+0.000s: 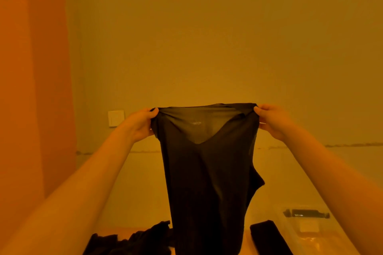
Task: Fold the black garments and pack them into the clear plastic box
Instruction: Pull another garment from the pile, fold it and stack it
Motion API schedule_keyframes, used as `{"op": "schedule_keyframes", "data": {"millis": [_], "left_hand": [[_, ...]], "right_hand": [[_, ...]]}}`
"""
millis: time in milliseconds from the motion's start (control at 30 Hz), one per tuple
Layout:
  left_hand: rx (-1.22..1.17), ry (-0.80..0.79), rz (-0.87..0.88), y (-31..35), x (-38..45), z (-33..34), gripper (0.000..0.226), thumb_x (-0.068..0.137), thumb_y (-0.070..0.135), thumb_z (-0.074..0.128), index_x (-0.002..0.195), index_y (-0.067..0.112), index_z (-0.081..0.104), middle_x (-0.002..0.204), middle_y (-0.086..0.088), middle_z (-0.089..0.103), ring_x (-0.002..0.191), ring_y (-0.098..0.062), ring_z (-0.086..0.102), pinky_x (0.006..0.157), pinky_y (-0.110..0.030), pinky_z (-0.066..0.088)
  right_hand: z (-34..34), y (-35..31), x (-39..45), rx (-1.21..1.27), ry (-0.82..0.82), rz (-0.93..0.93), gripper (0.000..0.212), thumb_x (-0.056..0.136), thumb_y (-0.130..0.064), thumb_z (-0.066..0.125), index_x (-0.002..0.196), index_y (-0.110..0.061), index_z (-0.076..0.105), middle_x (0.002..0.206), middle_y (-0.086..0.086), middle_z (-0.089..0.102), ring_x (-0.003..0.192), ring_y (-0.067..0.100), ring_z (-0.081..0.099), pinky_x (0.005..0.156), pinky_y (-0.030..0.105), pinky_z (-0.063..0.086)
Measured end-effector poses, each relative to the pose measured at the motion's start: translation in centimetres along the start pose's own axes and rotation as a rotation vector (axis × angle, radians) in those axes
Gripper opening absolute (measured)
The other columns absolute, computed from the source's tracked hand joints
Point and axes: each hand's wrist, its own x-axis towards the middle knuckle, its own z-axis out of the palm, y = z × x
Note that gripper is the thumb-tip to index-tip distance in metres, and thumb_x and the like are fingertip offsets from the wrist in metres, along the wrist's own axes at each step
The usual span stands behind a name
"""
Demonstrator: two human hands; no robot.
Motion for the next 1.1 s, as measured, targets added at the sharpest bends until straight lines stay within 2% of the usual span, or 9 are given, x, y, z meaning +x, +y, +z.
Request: {"op": "schedule_keyframes", "data": {"millis": [133, 300, 500, 600, 700, 767, 833, 967, 1100], "left_hand": [[0.224, 0.057, 0.060, 0.4, -0.4, -1.2, 0.014, 0.091, 0.004, 0.055, 0.078, 0.010, 0.056, 0.074, -0.005, 0.058, 0.058, -0.008, 0.061, 0.055, -0.020, 0.051], [0.521, 0.002, 0.000, 0.9, -1.2, -2.5, 0.006, 0.087, 0.007, 0.061, 0.084, 0.004, 0.065, 0.081, -0.009, 0.064, 0.075, -0.016, 0.060, 0.069, -0.023, 0.048], [0.581, 0.225, 0.228, 1.0, -1.5, -1.1, 0.018, 0.089, 0.018, 0.062, 0.071, 0.018, 0.061, 0.069, -0.003, 0.053, 0.060, -0.011, 0.045, 0.053, -0.021, 0.034], [0.514, 0.247, 0.313, 1.3, -1.7, -0.5, 0.020, 0.090, 0.018, 0.060, 0.071, 0.019, 0.061, 0.070, 0.000, 0.055, 0.064, -0.010, 0.048, 0.055, -0.019, 0.036], [0.483, 0.247, 0.308, 1.8, -1.8, -0.4, 0.018, 0.091, 0.018, 0.058, 0.073, 0.019, 0.061, 0.074, 0.003, 0.056, 0.069, -0.007, 0.050, 0.058, -0.017, 0.037], [0.484, 0.250, 0.290, 2.1, -1.7, -0.5, 0.012, 0.091, 0.017, 0.058, 0.079, 0.017, 0.062, 0.076, 0.004, 0.056, 0.072, -0.007, 0.050, 0.059, -0.019, 0.036], [0.517, 0.210, 0.258, 2.4, -1.8, -0.7, 0.008, 0.091, 0.013, 0.058, 0.095, 0.012, 0.064, 0.081, 0.004, 0.057, 0.077, -0.009, 0.052, 0.063, -0.019, 0.039], [0.619, 0.151, 0.195, 2.8, -2.0, -1.1, 0.010, 0.091, 0.009, 0.056, 0.096, 0.007, 0.064, 0.081, 0.001, 0.059, 0.074, -0.006, 0.053, 0.060, -0.017, 0.041], [0.558, 0.191, 0.235, 2.9, -1.8, -1.1, 0.015, 0.089, 0.013, 0.060, 0.075, 0.016, 0.062, 0.080, -0.001, 0.059, 0.074, -0.010, 0.054, 0.075, -0.026, 0.047]], "right_hand": [[-0.9, -0.1, -0.3, -0.001, -0.045, -0.027, 0.022, 0.097, -0.010, 0.043, 0.081, -0.016, 0.057, 0.079, 0.004, 0.056, 0.074, 0.016, 0.054, 0.067, 0.027, 0.044], [-1.6, 0.4, -0.5, 0.031, -0.010, 0.000, 0.024, 0.098, -0.013, 0.041, 0.081, -0.015, 0.057, 0.082, 0.004, 0.056, 0.076, 0.017, 0.053, 0.068, 0.029, 0.044], [-0.2, 0.1, -0.2, 0.114, 0.072, 0.036, 0.030, 0.101, -0.017, 0.034, 0.076, -0.013, 0.050, 0.079, 0.005, 0.050, 0.072, 0.016, 0.049, 0.063, 0.027, 0.043], [0.4, -0.3, -0.5, 0.101, 0.061, -0.021, 0.032, 0.101, -0.026, 0.034, 0.078, -0.015, 0.055, 0.077, 0.003, 0.044, 0.067, 0.014, 0.045, 0.059, 0.024, 0.038], [0.2, -0.5, -0.9, 0.013, -0.083, -0.074, 0.032, 0.098, -0.034, 0.035, 0.092, -0.014, 0.059, 0.085, 0.003, 0.048, 0.078, 0.014, 0.049, 0.069, 0.027, 0.044], [-0.2, -0.7, -1.2, -0.003, -0.218, -0.058, 0.022, 0.097, -0.023, 0.040, 0.095, -0.014, 0.060, 0.095, 0.006, 0.055, 0.087, 0.016, 0.054, 0.079, 0.029, 0.047], [-0.6, -0.8, -1.3, -0.089, -0.295, -0.049, 0.015, 0.094, -0.010, 0.046, 0.089, -0.012, 0.060, 0.092, 0.007, 0.058, 0.085, 0.014, 0.057, 0.076, 0.024, 0.049], [-0.7, -0.5, -1.2, -0.401, -0.237, -0.090, 0.017, 0.091, -0.008, 0.055, 0.075, -0.010, 0.061, 0.078, 0.003, 0.058, 0.078, 0.013, 0.053, 0.071, 0.022, 0.045], [-0.3, -0.4, -1.0, -0.170, -0.165, -0.041, 0.017, 0.091, -0.007, 0.053, 0.075, -0.009, 0.060, 0.077, 0.006, 0.057, 0.073, 0.014, 0.054, 0.060, 0.022, 0.047]]}}
